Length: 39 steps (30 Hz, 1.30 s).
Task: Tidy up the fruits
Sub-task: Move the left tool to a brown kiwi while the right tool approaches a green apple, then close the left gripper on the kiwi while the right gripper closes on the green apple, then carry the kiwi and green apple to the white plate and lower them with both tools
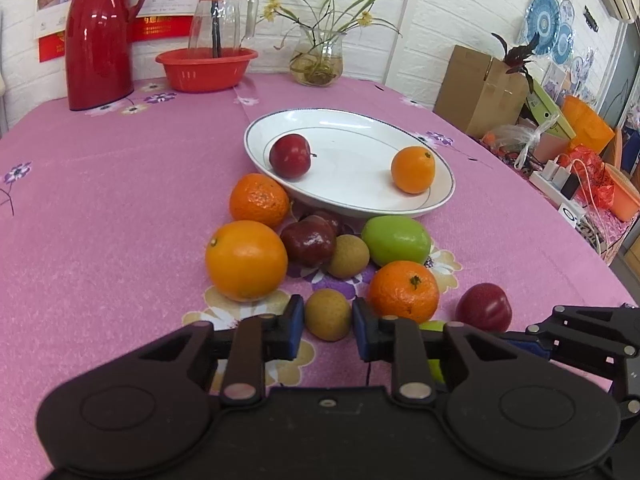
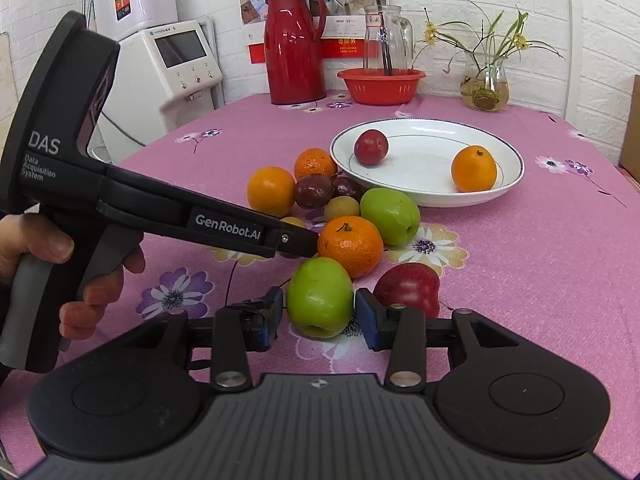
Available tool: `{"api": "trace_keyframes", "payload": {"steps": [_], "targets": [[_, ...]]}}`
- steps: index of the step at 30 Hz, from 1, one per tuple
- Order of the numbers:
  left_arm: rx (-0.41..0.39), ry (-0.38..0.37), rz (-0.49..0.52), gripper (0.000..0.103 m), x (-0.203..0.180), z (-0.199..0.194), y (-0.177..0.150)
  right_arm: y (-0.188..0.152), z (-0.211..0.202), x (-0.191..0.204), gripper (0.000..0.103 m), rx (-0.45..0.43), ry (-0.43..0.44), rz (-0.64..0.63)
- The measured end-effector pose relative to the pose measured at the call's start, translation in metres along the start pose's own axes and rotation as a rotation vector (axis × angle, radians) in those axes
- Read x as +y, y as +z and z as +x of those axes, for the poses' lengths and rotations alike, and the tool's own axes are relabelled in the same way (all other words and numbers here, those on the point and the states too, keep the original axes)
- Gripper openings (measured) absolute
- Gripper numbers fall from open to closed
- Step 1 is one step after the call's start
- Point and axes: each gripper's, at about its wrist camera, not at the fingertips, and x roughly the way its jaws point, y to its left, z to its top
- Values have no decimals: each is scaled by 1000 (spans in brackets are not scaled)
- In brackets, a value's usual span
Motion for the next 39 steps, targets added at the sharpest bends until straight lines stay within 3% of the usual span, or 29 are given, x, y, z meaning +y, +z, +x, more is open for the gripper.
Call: {"api": "trace_keyframes", "payload": {"steps": [5,18,39], "targets": [[-12,31,50,103,-7,-1,-3,-1,4,-2,65,13,5,11],[-79,19,26,103,-11,-30,5,2,-11,-1,64,-26,6,-1],[-204,5,23,103,-20,-62,53,45,-40,-19,64,-166,-46,-39]]}}
